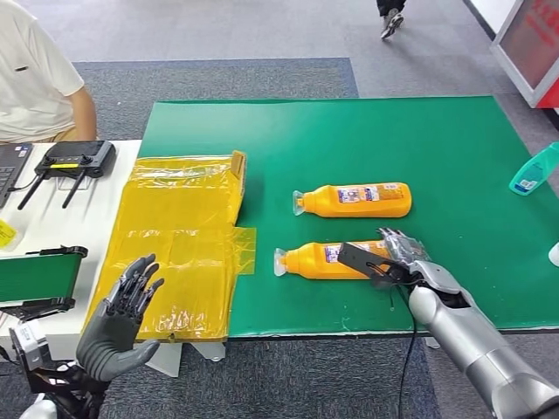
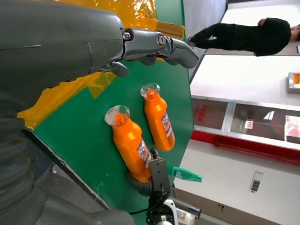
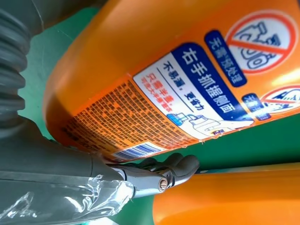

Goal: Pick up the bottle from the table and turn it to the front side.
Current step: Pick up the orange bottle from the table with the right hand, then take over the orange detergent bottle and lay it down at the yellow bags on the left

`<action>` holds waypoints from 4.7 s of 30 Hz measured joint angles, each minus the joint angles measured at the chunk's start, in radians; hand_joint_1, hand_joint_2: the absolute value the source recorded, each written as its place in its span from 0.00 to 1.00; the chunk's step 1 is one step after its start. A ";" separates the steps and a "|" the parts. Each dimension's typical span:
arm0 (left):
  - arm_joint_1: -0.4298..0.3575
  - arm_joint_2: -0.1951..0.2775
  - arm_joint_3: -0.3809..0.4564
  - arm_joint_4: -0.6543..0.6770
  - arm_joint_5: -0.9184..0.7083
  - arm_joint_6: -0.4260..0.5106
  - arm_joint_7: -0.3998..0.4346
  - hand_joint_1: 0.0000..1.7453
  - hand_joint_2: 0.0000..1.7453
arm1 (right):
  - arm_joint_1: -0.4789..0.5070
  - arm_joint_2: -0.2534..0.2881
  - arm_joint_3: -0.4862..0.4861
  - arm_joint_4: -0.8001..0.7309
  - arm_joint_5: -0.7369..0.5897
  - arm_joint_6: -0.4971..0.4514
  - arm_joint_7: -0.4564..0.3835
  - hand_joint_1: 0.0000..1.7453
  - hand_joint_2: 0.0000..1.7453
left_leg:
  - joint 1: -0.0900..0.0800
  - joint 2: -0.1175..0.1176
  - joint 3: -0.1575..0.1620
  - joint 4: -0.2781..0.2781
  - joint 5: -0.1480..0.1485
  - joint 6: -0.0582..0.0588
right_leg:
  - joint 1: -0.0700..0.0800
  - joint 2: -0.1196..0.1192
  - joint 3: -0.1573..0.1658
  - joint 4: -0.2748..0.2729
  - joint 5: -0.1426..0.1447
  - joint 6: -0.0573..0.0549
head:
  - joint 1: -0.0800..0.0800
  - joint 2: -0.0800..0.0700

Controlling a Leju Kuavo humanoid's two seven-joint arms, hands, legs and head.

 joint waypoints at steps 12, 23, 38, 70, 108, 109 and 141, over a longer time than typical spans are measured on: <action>-0.026 0.022 -0.008 0.024 0.019 0.000 0.000 0.00 1.00 | -0.043 0.003 0.036 0.053 -0.058 0.044 -0.014 1.00 1.00 | 0.000 0.000 0.002 0.000 0.001 -0.001 | 0.000 0.000 0.001 0.000 0.002 -0.001 | 0.000 0.000; -0.029 0.026 -0.008 0.030 0.018 0.006 0.000 0.00 1.00 | -0.037 -0.003 0.038 0.055 -0.102 0.001 -0.037 1.00 1.00 | 0.000 0.000 0.002 0.000 0.002 -0.001 | 0.000 0.000 0.001 0.000 0.002 -0.001 | 0.000 0.000; -0.041 0.023 0.009 0.042 0.032 0.013 0.000 0.00 1.00 | 0.064 0.002 -0.023 -0.034 -0.207 -0.070 -0.161 1.00 1.00 | 0.000 0.000 0.001 0.000 0.003 0.000 | 0.000 0.000 0.001 0.000 0.003 -0.001 | 0.000 0.000; -0.278 -0.082 -0.303 0.119 0.050 0.155 0.057 0.00 1.00 | 0.324 0.290 -0.113 -0.447 -0.297 -0.269 -0.337 1.00 1.00 | 0.000 0.000 -0.001 0.000 0.003 0.000 | 0.000 0.000 -0.002 0.000 0.003 -0.001 | 0.000 0.000; -0.347 -0.052 -0.433 0.149 -0.012 0.184 0.037 0.00 1.00 | 0.377 0.291 0.046 -0.533 -0.332 -0.270 -0.366 1.00 1.00 | 0.000 0.000 -0.001 0.000 0.003 0.000 | 0.000 0.000 -0.002 0.000 0.003 -0.001 | 0.000 0.000; -0.351 -0.052 -0.440 0.148 -0.012 0.187 0.037 0.00 1.00 | 0.377 0.291 0.046 -0.531 -0.337 -0.266 -0.368 1.00 1.00 | 0.000 0.000 -0.001 0.000 0.003 0.000 | 0.000 0.000 -0.002 0.000 0.003 -0.001 | 0.000 0.000; -0.384 -0.030 -0.497 0.147 -0.035 0.230 0.066 1.00 1.00 | 0.378 0.310 0.066 -0.422 -0.354 -0.243 -0.369 0.00 1.00 | 0.000 0.000 -0.001 0.000 0.003 0.000 | 0.000 0.000 -0.002 0.000 0.003 -0.001 | 0.000 0.000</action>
